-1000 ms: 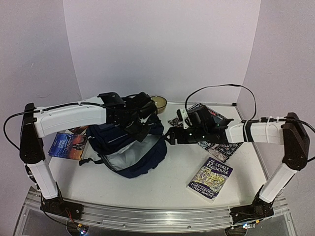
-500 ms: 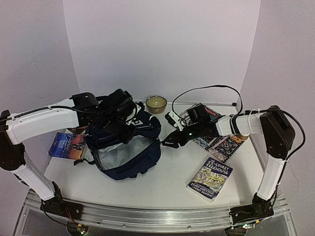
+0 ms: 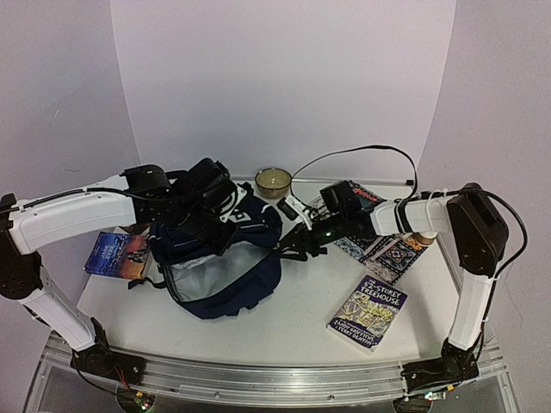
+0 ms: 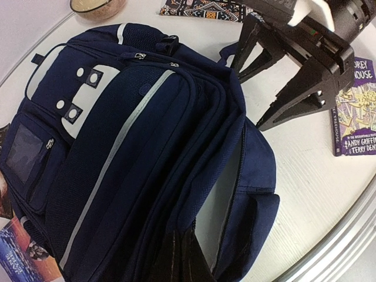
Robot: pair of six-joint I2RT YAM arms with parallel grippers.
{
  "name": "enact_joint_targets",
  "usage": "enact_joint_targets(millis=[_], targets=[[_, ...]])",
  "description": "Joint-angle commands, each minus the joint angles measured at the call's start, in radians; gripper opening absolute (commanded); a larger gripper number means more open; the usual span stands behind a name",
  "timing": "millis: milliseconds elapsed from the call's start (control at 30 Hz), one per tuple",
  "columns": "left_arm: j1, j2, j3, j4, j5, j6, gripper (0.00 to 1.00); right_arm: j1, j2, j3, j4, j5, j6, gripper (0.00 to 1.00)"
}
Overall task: Pack the student bag
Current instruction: Pick up the largest pocket of the bag from the student bag.
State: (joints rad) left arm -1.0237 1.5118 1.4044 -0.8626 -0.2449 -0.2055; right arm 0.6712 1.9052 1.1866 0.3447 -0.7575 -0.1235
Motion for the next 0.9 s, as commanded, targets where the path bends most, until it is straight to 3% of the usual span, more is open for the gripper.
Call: enact_joint_targets(millis=[0, 400, 867], targets=[[-0.001, -0.084, 0.026, 0.116, 0.018, 0.004, 0.0, 0.01, 0.029, 0.028, -0.003, -0.061, -0.034, 0.6], [-0.001, -0.126, -0.008, 0.145, 0.047, -0.013, 0.0, 0.01, 0.065, 0.074, -0.048, -0.138, -0.08, 0.54], [-0.001, -0.188, -0.058, 0.166, 0.036, -0.034, 0.0, 0.01, 0.067, 0.088, -0.11, -0.131, -0.117, 0.07]])
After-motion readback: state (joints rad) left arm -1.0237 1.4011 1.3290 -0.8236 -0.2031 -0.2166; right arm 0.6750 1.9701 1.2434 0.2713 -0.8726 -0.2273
